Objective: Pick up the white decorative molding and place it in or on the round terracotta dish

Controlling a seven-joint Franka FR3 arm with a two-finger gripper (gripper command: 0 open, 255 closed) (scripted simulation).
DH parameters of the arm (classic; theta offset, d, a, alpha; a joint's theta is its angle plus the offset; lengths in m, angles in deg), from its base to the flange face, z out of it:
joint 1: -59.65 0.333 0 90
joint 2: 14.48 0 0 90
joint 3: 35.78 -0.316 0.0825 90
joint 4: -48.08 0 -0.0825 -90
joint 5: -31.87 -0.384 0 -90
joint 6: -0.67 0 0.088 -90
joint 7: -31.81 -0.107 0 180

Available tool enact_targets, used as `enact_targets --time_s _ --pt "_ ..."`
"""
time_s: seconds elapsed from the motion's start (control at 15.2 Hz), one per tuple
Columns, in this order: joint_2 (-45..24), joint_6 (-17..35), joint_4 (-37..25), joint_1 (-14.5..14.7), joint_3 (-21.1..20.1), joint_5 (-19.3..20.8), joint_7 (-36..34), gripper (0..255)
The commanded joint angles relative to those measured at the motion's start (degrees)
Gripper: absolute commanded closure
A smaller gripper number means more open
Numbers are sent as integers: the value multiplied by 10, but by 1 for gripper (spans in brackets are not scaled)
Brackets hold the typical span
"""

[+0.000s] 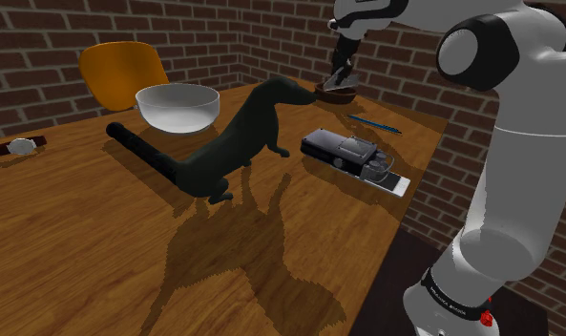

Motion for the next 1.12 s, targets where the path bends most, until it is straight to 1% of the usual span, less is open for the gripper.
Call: enact_targets --time_s 0.0,0.26,0.53,1.06 --pt "0 0 0 0 0 0 0 0" --pt "0 0 0 0 0 0 0 0" --pt "13 -66 -54 1 2 6 -4 0" --pt "13 -66 -54 1 2 6 -4 0"
